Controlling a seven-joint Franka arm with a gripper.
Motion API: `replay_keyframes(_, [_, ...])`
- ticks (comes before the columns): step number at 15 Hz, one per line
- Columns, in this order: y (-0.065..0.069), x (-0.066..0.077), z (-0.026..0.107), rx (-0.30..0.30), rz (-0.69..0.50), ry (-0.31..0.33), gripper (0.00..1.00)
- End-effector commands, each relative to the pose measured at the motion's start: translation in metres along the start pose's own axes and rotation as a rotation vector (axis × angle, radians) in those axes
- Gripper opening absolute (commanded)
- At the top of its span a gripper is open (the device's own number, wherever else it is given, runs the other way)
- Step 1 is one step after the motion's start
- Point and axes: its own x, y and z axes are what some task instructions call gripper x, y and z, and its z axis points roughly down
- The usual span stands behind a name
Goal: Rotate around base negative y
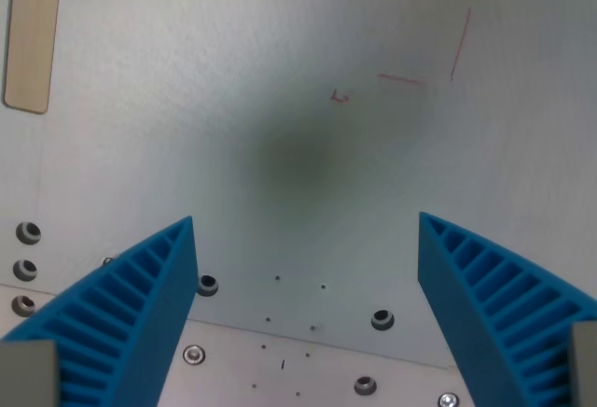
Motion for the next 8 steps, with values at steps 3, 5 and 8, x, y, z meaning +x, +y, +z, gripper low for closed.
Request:
replay_keyframes(3, [-0.0033,-0.0159,-0.0021,-0.08,0.0,0.282,1.0])
replay_keyframes(5, [-0.0033,-0.0159,-0.0021,-0.086,0.0,0.304,1.0])
replay_keyframes(8, [-0.0033,-0.0159,-0.0021,-0.095,0.0,0.338,1.0])
